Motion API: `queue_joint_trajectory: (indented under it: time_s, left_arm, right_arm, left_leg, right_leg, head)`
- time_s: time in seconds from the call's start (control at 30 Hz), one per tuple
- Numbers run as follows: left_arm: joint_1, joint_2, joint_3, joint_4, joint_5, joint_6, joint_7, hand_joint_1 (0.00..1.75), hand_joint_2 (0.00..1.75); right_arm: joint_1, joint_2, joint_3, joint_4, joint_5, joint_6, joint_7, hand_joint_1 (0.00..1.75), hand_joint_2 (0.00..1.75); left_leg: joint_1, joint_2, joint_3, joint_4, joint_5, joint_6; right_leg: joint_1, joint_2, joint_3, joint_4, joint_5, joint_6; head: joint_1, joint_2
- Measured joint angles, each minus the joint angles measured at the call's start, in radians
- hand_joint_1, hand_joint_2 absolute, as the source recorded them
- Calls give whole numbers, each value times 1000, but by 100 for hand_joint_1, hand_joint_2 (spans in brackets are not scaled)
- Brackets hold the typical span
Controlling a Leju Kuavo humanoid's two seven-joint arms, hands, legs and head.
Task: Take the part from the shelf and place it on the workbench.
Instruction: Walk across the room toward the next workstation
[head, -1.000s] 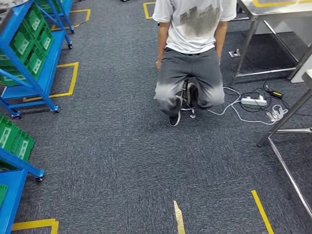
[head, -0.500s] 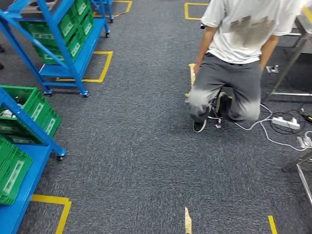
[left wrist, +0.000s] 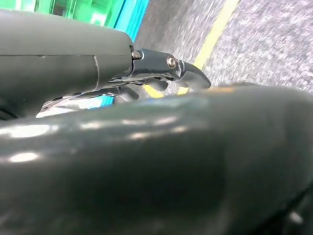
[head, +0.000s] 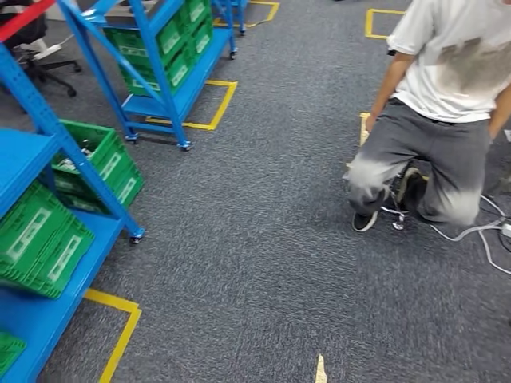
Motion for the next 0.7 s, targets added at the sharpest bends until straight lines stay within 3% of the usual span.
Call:
queue_joint_trajectory:
  time_s: [0.07,0.1,0.13,0.2,0.27,0.33,0.37,0.43,0.47,0.5,0.57,0.6,0.63,0.7]
  left_arm:
    - [1,1,0,0,-1,2,-1,0,0]
    - [2,2,0,0,-2,3,-1,0,0]
    - [2,2,0,0,-2,3,-1,0,0]
    - [3,2,0,0,-2,2,0,0,0]
    - [3,2,0,0,-2,2,0,0,0]
    - [6,3,0,0,-2,1,5,0,0]
    - [8,3,1,0,-2,1,8,0,0]
    - [7,2,1,1,-6,6,12,0,0]
    - [6,1,1,1,-8,9,12,0,0]
    - [4,0,1,1,-10,12,12,0,0]
    - [3,-2,1,1,-11,14,12,0,0]
    - [3,-3,1,1,-11,14,12,0,0]
    - [3,-3,2,1,-11,13,12,0,0]
    - [2,-4,2,1,-11,10,12,0,0]
  right_arm:
    - [2,0,0,0,0,1,0,0,0]
    - [2,0,-1,0,0,2,0,0,0]
    - [1,0,-1,0,0,2,0,0,0]
    - [-1,0,-1,0,0,2,0,0,0]
    - [-1,0,-1,0,0,3,0,0,0]
    - [-3,0,-1,0,1,3,1,0,0]
    - [-5,0,-1,0,2,3,1,0,0]
    - [-9,0,-1,0,4,4,2,0,0]
    - [-9,0,-1,0,4,4,3,0,0]
    - [-9,0,-2,0,4,5,3,0,0]
    - [-4,0,-3,0,4,5,5,0,0]
    - [-3,0,-4,0,4,6,6,0,0]
    - [-1,0,-5,0,4,6,6,0,0]
    - [-1,0,-5,0,4,7,6,0,0]
  left_leg:
    - [3,12,-37,81,-20,-5]
    - [3,16,-32,70,-2,-5]
    - [4,24,-8,22,32,-4]
    - [-2,69,56,-110,94,3]
    - [-11,107,87,-181,109,13]
    - [-14,95,86,-190,105,24]
    - [-12,82,86,-194,107,28]
    - [-6,59,89,-201,112,40]
    - [-3,47,90,-202,113,44]
    - [-3,34,89,-201,113,47]
    - [-3,6,90,-201,113,49]
    - [-3,-9,92,-201,113,49]
    - [-3,-25,94,-200,112,48]
    - [-3,-52,96,-198,110,44]
  right_leg:
    - [1,-32,4,0,-5,-1]
    - [1,-46,7,1,-8,0]
    - [1,-59,11,1,-11,1]
    - [4,-82,21,1,-19,7]
    - [10,-103,26,2,-26,17]
    - [13,-126,30,0,-29,27]
    - [12,-118,31,1,-35,32]
    - [7,-64,11,50,-69,41]
    - [6,-28,-18,108,-98,43]
    - [5,-8,-54,179,-128,43]
    - [6,3,-116,284,-152,44]
    - [6,4,-126,286,-134,43]
    - [6,9,-116,248,-98,41]
    - [3,44,-65,115,-22,36]
  head:
    - [0,0]
    - [0,0]
    - [0,0]
    - [0,0]
    - [0,0]
    - [0,0]
    - [2,0]
    - [6,0]
    - [10,0]
    - [12,0]
    - [14,0]
    - [14,0]
    - [14,0]
    - [14,0]
